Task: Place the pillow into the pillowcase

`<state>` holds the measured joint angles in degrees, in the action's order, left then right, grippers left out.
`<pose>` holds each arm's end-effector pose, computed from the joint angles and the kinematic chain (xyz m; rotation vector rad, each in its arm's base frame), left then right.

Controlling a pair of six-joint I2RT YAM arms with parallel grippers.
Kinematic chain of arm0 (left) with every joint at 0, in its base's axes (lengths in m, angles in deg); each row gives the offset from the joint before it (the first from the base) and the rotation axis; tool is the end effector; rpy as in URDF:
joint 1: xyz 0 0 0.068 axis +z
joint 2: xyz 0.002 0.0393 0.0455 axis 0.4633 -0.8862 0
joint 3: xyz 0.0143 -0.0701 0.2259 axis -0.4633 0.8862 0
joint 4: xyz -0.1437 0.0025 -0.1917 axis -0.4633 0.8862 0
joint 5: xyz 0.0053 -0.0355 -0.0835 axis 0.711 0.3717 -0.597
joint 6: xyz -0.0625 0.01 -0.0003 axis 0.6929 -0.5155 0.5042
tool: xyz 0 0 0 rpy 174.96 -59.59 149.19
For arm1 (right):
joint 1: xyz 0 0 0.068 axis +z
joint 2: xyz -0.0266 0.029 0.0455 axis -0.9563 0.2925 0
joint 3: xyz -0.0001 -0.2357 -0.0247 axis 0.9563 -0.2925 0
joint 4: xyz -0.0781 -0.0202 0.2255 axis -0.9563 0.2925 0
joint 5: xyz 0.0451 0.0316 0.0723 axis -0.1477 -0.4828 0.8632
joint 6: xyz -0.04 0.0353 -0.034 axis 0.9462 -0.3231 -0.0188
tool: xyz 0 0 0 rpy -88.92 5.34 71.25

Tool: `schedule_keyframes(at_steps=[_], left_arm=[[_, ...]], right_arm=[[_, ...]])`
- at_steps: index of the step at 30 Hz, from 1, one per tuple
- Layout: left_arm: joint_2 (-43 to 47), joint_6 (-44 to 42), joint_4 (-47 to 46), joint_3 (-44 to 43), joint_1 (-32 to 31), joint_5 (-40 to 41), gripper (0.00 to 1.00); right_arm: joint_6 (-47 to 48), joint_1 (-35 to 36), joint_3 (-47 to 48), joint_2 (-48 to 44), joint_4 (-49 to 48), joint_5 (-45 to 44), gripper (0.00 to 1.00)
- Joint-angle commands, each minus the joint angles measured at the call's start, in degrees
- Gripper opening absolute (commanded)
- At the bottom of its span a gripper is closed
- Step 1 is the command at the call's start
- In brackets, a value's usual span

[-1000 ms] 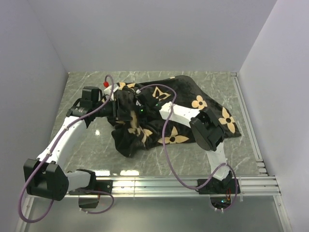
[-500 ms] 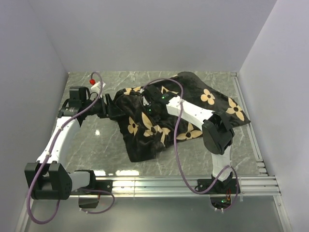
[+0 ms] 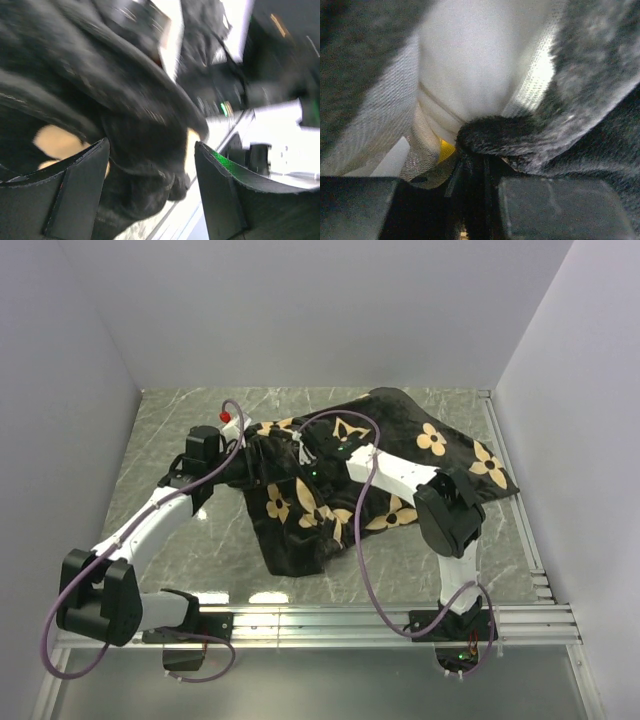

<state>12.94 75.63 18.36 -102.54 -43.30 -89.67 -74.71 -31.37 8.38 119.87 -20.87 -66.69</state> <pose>0.2564 -0.1035 0.2425 0.1234 2.1861 -1.1951 0.2838 0.2756 0.1743 -0.6459 2.6963 0.8218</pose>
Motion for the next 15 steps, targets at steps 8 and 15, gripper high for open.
schedule_keyframes(at_steps=[8, 15], left_arm=[[-2.3, 7.9, -9.6, 0.1, -1.3, 4.9, 0.72], [-4.1, 7.5, -6.9, -0.6, -3.2, 7.0, 0.56]], right_arm=[[1.6, 4.6, -3.9, -2.5, -4.6, -19.7, 0.19], [1.0, 5.7, -2.6, -1.9, -3.8, -23.9, 0.18]])
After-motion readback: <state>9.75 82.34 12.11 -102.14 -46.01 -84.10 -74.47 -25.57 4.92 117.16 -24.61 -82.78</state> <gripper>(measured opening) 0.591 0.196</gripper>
